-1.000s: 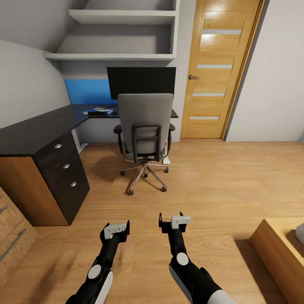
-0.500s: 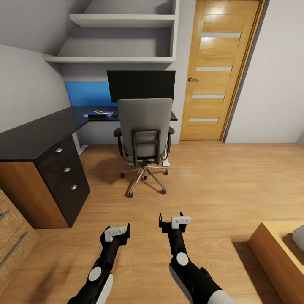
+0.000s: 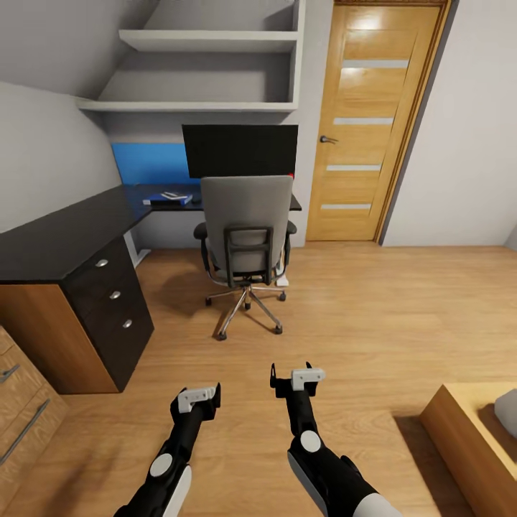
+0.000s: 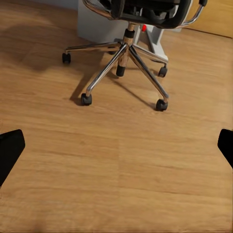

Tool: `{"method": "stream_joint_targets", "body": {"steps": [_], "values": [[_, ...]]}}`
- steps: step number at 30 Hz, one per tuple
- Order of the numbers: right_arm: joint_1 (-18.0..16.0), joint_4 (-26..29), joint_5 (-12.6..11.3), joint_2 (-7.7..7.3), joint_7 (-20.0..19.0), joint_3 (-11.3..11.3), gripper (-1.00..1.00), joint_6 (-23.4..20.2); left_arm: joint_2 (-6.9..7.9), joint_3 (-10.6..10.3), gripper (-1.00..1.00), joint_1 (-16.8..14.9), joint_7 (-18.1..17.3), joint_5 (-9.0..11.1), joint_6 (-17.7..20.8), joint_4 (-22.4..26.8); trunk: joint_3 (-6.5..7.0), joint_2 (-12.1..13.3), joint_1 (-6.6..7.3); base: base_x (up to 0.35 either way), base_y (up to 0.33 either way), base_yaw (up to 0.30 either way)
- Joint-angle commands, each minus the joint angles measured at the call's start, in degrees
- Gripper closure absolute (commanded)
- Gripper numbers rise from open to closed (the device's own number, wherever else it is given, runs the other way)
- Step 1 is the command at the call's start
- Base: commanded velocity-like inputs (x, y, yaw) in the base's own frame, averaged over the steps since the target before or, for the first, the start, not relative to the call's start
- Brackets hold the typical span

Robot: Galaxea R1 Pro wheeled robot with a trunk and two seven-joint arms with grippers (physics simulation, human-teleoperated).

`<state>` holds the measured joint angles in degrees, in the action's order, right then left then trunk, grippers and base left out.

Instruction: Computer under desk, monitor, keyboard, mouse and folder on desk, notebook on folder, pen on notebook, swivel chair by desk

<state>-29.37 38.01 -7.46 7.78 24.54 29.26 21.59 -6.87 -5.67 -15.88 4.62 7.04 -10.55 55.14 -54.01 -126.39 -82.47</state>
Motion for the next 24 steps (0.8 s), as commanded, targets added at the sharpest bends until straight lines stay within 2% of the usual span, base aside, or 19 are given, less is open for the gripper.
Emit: {"method": "stream_joint_targets", "body": {"steps": [1, 9, 16, 24], "values": [[-0.07, -0.24, -0.61, -0.04, 0.27, 0.36, -1.0, 0.36, 0.05, -0.2, -1.0, -0.03, 0.3, 0.6, 0.36, -0.02, 0.14, 0.4, 0.24, 0.0, 0.0, 0.0], [-0.05, -1.1, -0.51, -0.11, -0.69, 0.45, -1.0, 0.53, 0.15, -0.05, -1.0, -0.03, 0.37, 0.61, 2.53, -0.03, 1.57, 3.6, 1.99, 0.0, 0.0, 0.0], [-0.04, -1.26, -0.47, -0.17, -3.0, 0.51, -1.0, 1.36, 0.18, 0.79, -1.0, -0.03, 0.38, 0.61, 2.9, -0.03, 2.83, 6.41, 3.53, 0.0, 0.0, 0.0], [-0.06, -1.49, -0.48, -0.21, -3.88, 0.59, -1.0, 3.82, 0.18, 1.49, -1.0, -0.03, 0.48, 0.6, 2.98, -0.03, 4.27, 9.62, 5.29, 0.0, 0.0, 0.0]]}}
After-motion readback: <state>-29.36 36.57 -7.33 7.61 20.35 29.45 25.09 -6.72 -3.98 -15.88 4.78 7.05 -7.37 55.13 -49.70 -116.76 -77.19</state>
